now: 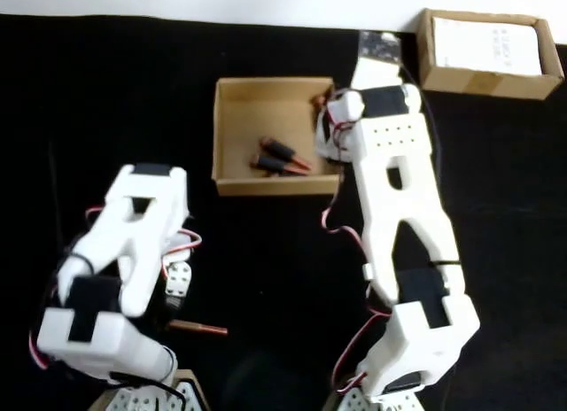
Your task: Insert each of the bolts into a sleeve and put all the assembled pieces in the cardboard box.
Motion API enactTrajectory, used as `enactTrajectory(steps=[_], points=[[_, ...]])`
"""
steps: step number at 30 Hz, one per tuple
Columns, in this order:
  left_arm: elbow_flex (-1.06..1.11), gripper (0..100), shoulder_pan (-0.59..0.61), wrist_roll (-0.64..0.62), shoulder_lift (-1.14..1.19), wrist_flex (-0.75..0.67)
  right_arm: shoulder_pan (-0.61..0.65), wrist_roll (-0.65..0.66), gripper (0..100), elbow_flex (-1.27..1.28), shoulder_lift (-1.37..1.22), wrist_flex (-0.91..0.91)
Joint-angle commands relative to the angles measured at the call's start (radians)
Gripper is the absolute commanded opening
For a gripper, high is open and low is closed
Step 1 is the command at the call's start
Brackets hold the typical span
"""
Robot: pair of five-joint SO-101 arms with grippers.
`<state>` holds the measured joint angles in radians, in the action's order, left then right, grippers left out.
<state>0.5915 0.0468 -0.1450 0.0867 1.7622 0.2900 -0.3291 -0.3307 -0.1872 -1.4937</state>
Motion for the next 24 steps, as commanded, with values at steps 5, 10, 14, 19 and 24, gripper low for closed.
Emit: enactTrajectory(steps=[5, 10, 14, 19, 24], points=[[-0.008, 1, -0.145, 0.0, 0.041, -0.026, -0.025, 0.006, 0.8, 0.001, 0.071, 0.05], [0.183, 1, -0.246, -0.14, -0.102, -0.272, -0.022, 0.005, 0.8, 0.001, 0.071, 0.048], [0.372, 1, -0.315, -0.137, -0.49, -0.381, -0.033, 0.009, 0.8, 0.002, 0.074, 0.028], [0.55, 1, -0.249, 0.005, -0.99, -0.411, -0.042, 0.012, 0.8, 0.001, 0.076, -0.012], [0.593, 1, -0.196, 0.021, -1.158, -0.407, -0.039, 0.006, 0.8, -0.007, 0.077, -0.027]])
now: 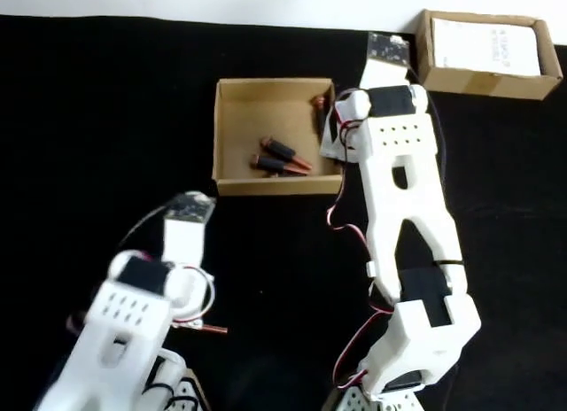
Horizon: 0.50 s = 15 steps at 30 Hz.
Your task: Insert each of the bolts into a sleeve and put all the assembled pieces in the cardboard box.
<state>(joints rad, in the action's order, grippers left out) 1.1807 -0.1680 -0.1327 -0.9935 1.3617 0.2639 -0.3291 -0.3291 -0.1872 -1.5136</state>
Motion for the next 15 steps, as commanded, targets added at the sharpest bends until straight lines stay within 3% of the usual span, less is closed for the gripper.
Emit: enactTrajectory(steps=[1, 6, 15], points=[[0.001, 1, 0.018, 0.009, -0.065, -0.006, -0.01, 0.006, 0.8, -0.008, 0.077, -0.007], [-0.045, 1, -0.031, 0.009, 0.096, -0.014, -0.008, 0.005, 0.8, -0.01, 0.079, -0.005], [-0.203, 1, -0.044, 0.006, 0.587, -0.009, -0.015, 0.005, 0.8, -0.01, 0.073, 0.002]])
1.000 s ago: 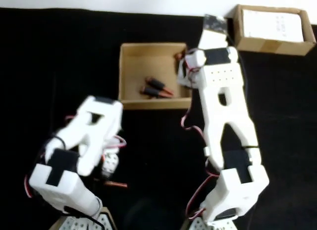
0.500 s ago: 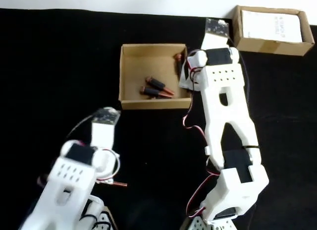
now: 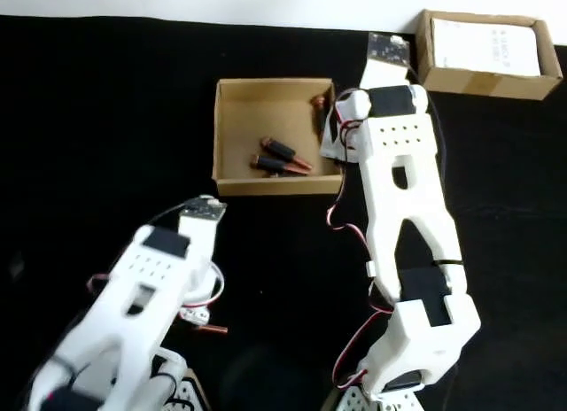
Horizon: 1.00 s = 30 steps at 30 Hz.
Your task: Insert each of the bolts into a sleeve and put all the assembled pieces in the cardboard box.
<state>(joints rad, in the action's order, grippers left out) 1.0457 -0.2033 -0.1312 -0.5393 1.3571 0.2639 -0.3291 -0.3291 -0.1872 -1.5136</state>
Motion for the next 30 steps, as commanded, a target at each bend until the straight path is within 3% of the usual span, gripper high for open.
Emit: enactTrajectory(steps=[1, 14, 18, 23, 30], points=[[-0.087, 1, -0.008, 0.005, 0.179, -0.002, -0.015, 0.005, 0.8, -0.01, 0.071, 0.004], [-0.197, 1, -0.002, -0.009, 0.598, -0.055, -0.031, 0.005, 0.8, -0.01, 0.071, 0.073], [-0.22, 1, -0.002, -0.104, 0.642, -0.14, -0.031, 0.005, 0.8, -0.01, 0.074, 0.071], [-0.352, 1, 0.007, -0.218, 0.644, -0.146, -0.031, 0.005, 0.8, -0.004, 0.077, 0.064], [-0.544, 1, 0.143, -0.328, 0.642, -0.226, -0.031, 0.005, 0.8, -0.01, 0.079, 0.028]])
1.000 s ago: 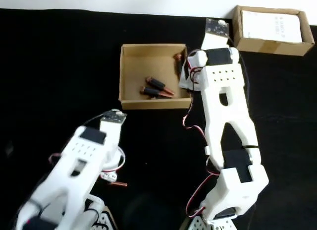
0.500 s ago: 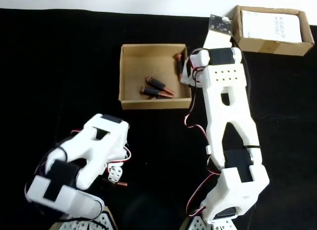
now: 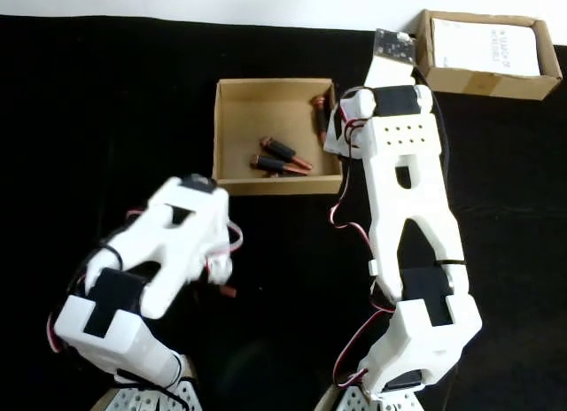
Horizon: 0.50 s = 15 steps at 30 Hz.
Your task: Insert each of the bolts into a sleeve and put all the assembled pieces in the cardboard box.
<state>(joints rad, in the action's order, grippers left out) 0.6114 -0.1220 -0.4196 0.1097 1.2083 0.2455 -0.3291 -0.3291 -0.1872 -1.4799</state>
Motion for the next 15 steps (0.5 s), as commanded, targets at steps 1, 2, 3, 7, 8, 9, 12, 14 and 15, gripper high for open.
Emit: enactTrajectory(steps=[1, 2, 3, 7, 8, 9, 12, 14, 15], points=[[-0.139, 1, 0.073, -0.054, -0.007, -0.074, -0.015, 0.005, 0.8, -0.01, 0.079, -0.005], [-0.173, 1, 0.074, -0.069, -0.007, -0.058, -0.015, 0.005, 0.8, -0.01, 0.079, -0.005], [-0.208, 1, 0.07, -0.084, -0.007, -0.023, -0.015, 0.005, 0.8, -0.01, 0.079, -0.005], [-0.341, 1, 0.008, -0.126, -0.05, 0.183, -0.015, 0.005, 0.8, -0.01, 0.077, -0.002], [-0.36, 1, -0.005, -0.13, -0.07, 0.213, -0.015, 0.005, 0.8, -0.01, 0.077, -0.001], [-0.371, 1, -0.018, -0.132, -0.093, 0.233, -0.015, 0.005, 0.8, -0.01, 0.077, -0.001], [-0.367, 1, -0.041, -0.129, -0.16, 0.249, -0.013, 0.005, 0.8, -0.01, 0.077, 0.002], [-0.351, 1, -0.056, -0.132, -0.202, 0.265, -0.013, 0.005, 0.8, -0.008, 0.077, 0.002], [-0.338, 1, -0.07, -0.132, -0.219, 0.275, -0.013, 0.005, 0.8, -0.007, 0.077, 0.002]])
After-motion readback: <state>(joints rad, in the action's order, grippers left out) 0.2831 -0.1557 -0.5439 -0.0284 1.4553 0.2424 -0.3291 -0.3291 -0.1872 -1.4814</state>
